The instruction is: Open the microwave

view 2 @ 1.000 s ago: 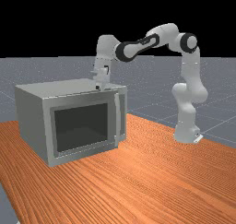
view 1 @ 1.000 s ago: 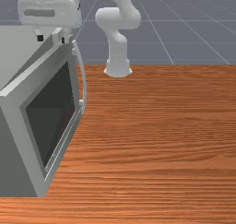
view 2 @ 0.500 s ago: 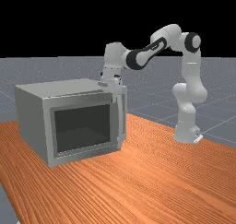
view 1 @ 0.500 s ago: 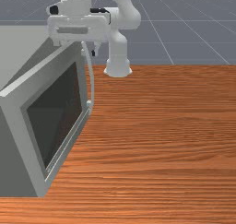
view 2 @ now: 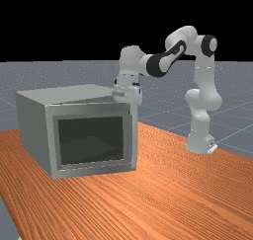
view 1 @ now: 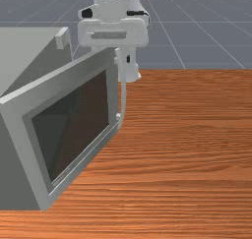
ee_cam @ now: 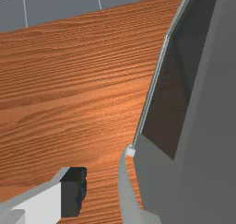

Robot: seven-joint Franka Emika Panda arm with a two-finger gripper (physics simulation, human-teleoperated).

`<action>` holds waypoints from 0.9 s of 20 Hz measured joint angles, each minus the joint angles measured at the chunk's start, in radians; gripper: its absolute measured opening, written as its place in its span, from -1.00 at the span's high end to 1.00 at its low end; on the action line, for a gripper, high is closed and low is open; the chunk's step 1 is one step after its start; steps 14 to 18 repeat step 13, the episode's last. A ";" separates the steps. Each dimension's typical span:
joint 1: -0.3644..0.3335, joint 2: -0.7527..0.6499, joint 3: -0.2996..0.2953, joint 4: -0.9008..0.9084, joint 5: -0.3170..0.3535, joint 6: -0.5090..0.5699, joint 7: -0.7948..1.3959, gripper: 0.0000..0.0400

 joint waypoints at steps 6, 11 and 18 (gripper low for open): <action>0.012 0.120 0.098 0.150 -0.026 -0.056 0.056 -1.00; 0.134 0.415 0.099 0.568 -0.115 -0.237 0.114 -0.89; 0.179 0.512 0.082 0.719 -0.136 -0.285 0.131 -1.00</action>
